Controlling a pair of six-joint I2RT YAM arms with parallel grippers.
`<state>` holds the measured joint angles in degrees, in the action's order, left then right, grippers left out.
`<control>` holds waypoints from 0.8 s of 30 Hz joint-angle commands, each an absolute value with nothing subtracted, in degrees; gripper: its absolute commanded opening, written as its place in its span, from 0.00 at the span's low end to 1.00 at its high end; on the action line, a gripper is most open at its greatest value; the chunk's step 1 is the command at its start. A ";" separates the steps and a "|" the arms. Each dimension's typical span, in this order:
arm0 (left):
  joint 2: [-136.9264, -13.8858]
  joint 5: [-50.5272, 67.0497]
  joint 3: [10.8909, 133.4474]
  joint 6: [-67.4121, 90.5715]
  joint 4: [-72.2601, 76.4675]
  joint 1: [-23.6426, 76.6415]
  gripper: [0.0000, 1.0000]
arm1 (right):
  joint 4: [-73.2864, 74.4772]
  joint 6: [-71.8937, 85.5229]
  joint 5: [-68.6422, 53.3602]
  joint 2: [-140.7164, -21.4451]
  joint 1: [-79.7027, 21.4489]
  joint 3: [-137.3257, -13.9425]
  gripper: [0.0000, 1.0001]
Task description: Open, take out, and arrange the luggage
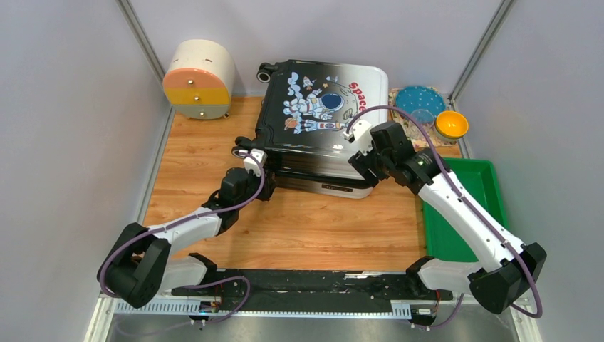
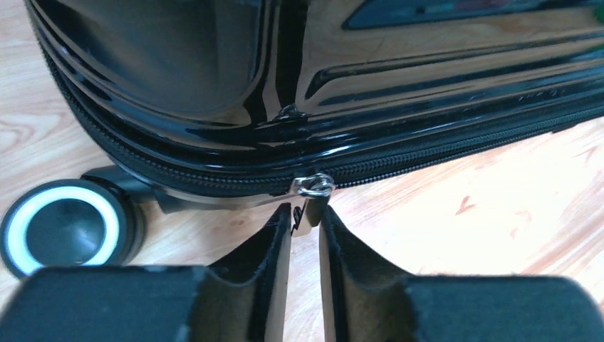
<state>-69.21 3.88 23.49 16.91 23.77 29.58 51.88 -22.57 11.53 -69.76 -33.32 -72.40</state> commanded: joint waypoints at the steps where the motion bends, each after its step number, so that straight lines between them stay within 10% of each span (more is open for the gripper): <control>1: -69.79 1.59 25.93 18.02 26.46 30.06 0.17 | 35.16 -26.45 7.29 -68.82 -35.86 -72.78 0.75; 4: -67.77 0.97 26.19 16.70 23.57 29.97 0.00 | 33.40 -27.33 10.01 -68.56 -35.77 -70.59 0.75; 24: -58.18 26.87 21.62 31.72 16.95 4.75 0.00 | 33.48 -27.68 13.54 -67.24 -30.32 -65.13 0.65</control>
